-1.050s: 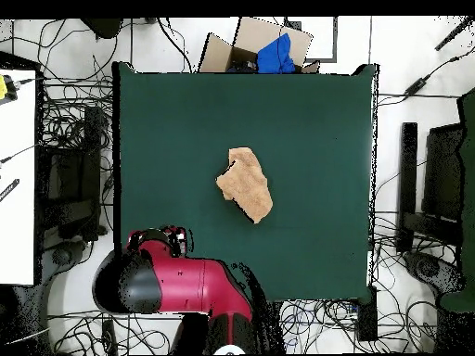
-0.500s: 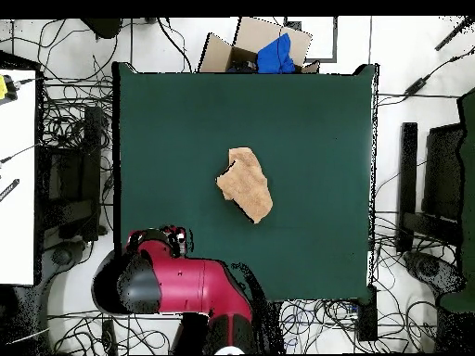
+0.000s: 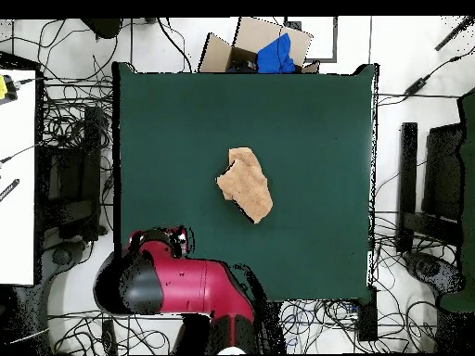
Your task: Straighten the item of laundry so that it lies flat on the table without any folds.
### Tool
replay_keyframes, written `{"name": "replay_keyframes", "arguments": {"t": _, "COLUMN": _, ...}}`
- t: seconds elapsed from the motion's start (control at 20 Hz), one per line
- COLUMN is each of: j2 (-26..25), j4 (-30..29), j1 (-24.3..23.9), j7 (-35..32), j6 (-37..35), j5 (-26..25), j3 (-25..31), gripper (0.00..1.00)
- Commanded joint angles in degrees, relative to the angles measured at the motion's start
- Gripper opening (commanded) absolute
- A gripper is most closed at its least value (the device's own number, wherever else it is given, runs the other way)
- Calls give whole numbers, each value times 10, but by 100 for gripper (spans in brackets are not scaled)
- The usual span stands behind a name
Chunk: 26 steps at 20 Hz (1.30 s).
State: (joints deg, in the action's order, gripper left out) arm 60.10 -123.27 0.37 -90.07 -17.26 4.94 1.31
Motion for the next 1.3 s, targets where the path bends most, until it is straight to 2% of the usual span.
{"name": "replay_keyframes", "arguments": {"t": 0.05, "j2": -1, "j4": -32, "j1": -6, "j7": -112, "j6": -12, "j5": 20, "j3": 18, "gripper": 100}}
{"name": "replay_keyframes", "arguments": {"t": 0.3, "j2": -3, "j4": -21, "j1": 15, "j7": -122, "j6": -47, "j5": 14, "j3": -6, "gripper": 100}}
{"name": "replay_keyframes", "arguments": {"t": 0.45, "j2": -2, "j4": -20, "j1": 11, "j7": -117, "j6": -53, "j5": 15, "j3": -5, "gripper": 100}}
{"name": "replay_keyframes", "arguments": {"t": 1.3, "j2": -5, "j4": -38, "j1": -4, "j7": -109, "j6": -31, "j5": 17, "j3": 11, "gripper": 100}}
